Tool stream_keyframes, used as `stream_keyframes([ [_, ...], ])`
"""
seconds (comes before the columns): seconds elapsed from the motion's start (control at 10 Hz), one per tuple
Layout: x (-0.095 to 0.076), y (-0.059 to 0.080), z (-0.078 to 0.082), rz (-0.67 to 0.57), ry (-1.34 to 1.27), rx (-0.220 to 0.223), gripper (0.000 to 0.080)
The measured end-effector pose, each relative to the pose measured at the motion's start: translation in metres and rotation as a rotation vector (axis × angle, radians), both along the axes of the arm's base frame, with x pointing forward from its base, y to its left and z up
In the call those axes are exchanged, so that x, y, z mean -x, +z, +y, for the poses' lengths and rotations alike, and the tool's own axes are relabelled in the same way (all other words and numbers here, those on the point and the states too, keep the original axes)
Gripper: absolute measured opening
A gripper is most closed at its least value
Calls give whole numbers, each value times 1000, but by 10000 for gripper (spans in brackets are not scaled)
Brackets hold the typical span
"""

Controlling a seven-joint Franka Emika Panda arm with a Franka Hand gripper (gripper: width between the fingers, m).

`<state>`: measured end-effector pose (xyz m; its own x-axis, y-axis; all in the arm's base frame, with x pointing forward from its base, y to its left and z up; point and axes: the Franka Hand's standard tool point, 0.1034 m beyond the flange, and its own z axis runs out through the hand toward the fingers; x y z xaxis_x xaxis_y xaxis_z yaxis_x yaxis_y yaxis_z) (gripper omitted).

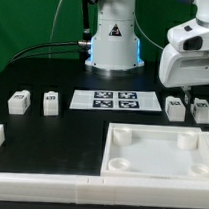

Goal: Assemble one leg

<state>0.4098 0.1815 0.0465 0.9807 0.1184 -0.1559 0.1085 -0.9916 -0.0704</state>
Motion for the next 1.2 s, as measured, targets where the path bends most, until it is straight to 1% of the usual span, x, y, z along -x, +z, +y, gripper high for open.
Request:
stream_keyframes([
  [0.1, 1, 0, 0, 6, 1, 2, 649],
  [0.2, 5, 0, -2, 61, 9, 17, 649],
  [0.4, 8, 0, -6, 256, 32, 55, 649],
  [0.5, 11, -5, -7, 336, 31, 70, 649],
  [0.6, 18, -5, -5, 425, 38, 90, 649],
  [0.7, 22, -4, -3, 532, 52, 110, 649],
  [0.9, 22, -6, 1, 689, 72, 131, 649],
  [1.0, 25, -6, 1, 788, 83, 147, 649],
  [1.1, 19, -11, 4, 793, 84, 141, 649],
  [1.2, 18, -10, 6, 787, 86, 139, 649],
])
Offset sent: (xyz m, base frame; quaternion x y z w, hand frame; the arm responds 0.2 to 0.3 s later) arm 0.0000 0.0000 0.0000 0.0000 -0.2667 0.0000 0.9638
